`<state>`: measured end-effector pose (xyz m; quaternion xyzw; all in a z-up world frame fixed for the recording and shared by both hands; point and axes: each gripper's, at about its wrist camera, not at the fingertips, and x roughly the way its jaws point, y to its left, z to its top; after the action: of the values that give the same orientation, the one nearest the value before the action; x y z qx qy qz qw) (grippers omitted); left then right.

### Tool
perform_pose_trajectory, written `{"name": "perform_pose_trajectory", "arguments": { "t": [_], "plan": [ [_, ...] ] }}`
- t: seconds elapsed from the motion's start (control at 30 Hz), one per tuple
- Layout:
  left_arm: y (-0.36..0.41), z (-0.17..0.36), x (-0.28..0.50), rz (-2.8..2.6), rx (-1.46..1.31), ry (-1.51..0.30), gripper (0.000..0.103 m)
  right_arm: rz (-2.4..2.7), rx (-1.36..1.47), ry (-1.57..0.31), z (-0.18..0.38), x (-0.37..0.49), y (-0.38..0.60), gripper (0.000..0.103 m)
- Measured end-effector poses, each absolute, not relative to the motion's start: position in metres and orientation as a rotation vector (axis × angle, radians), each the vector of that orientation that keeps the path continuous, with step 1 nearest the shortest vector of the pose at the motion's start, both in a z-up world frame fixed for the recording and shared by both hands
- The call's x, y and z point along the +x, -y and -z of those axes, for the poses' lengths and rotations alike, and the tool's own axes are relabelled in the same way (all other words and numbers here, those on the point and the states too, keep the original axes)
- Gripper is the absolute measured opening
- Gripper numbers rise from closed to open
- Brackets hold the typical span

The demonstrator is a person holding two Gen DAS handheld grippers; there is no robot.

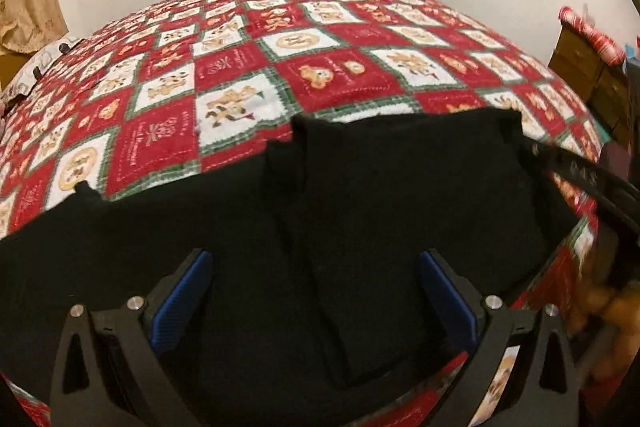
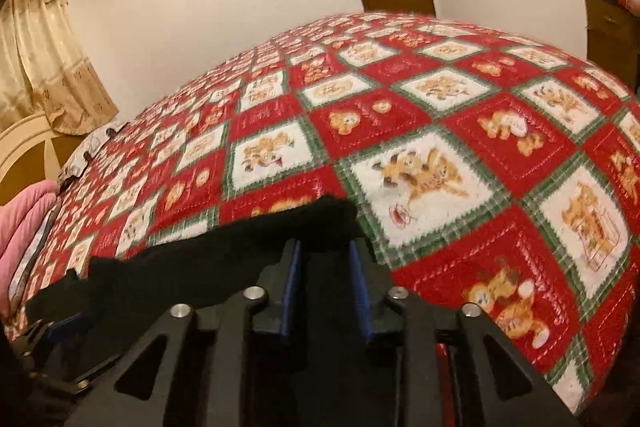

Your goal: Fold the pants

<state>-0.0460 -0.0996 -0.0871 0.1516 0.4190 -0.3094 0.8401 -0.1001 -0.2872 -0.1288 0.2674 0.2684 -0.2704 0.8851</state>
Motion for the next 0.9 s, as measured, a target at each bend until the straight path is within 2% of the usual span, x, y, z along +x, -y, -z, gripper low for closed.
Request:
{"name": "perform_pose_trajectory", "arguments": {
  "t": [0.07, 0.2, 0.23, 0.3, 0.43, 0.53, 0.67, 0.83, 0.9],
  "plan": [
    [0.091, 0.082, -0.045, 0.625, 0.328, -0.873, 0.103, 0.547, 0.581, -0.572, 0.125, -0.100, 0.287, 0.039],
    [0.063, 0.075, -0.035, 0.558, 0.314, -0.859, 0.103, 0.532, 0.652, -0.412, 0.107, -0.133, 0.268, 0.042],
    [0.051, 0.073, -0.033, 0.528, 0.305, -0.857, 0.103, 0.518, 0.636, -0.392, 0.103, -0.137, 0.258, 0.047],
    [0.028, 0.072, -0.028, 0.476, 0.292, -0.850, 0.103, 0.464, 0.606, -0.389, 0.101, -0.137, 0.235, 0.051],
    [-0.041, 0.067, -0.022, 0.286, 0.235, -0.805, 0.103, 0.296, 0.606, -0.461, 0.108, -0.127, 0.183, 0.051],
    [-0.116, 0.069, -0.013, 0.084, 0.084, -0.821, 0.103, 0.072, 0.644, -0.568, 0.123, -0.103, 0.140, 0.051],
    [-0.198, 0.077, -0.006, -0.064, -0.154, -0.848, 0.103, -0.069, 0.461, -0.637, 0.119, -0.085, 0.088, 0.051],
    [-0.243, 0.097, 0.000, -0.098, -0.349, -0.878, 0.102, -0.106, 0.358, -0.637, 0.112, -0.085, 0.067, 0.051],
    [-0.249, 0.105, 0.005, -0.071, -0.415, -0.889, 0.098, -0.092, 0.381, -0.645, 0.114, -0.087, 0.071, 0.051]
  ]
}}
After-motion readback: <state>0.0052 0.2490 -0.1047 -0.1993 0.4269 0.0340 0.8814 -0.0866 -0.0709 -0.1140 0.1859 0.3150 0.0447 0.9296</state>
